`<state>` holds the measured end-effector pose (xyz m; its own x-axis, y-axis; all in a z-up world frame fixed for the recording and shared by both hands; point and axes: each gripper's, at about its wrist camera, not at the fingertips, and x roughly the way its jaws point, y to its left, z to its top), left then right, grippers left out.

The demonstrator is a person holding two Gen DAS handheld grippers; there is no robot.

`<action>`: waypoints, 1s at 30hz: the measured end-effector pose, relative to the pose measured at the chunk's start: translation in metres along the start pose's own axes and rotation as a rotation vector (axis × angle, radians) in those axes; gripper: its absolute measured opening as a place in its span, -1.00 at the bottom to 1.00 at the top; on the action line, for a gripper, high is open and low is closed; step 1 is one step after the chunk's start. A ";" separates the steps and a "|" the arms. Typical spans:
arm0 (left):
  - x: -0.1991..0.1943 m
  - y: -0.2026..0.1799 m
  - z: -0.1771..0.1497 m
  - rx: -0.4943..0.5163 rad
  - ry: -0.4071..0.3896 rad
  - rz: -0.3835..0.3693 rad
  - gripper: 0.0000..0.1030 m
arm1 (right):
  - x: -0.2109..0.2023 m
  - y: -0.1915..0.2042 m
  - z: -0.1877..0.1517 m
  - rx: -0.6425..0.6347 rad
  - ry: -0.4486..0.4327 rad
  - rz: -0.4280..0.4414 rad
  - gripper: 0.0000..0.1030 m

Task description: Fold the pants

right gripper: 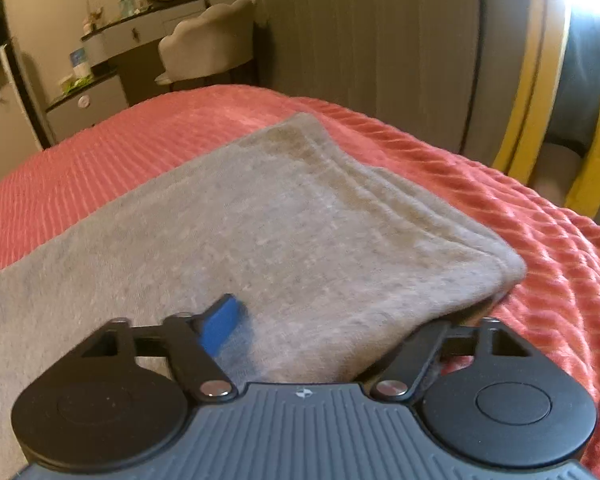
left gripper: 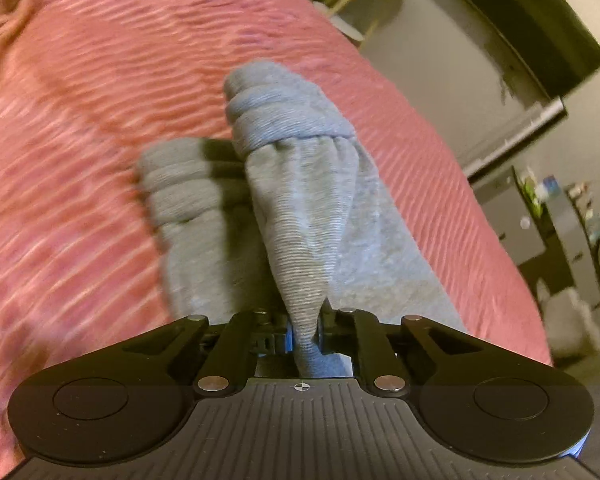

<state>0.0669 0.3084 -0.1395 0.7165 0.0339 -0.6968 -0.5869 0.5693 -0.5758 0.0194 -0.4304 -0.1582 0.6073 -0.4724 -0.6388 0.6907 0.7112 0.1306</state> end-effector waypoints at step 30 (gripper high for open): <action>0.017 -0.156 -0.198 0.486 0.252 -0.223 0.60 | -0.014 -0.070 -0.004 0.457 0.008 0.252 0.28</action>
<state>0.0954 0.0578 -0.1463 0.6560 -0.2922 -0.6959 -0.1498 0.8533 -0.4995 -0.0385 -0.4718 -0.1615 0.7752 -0.3103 -0.5503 0.6252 0.5020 0.5976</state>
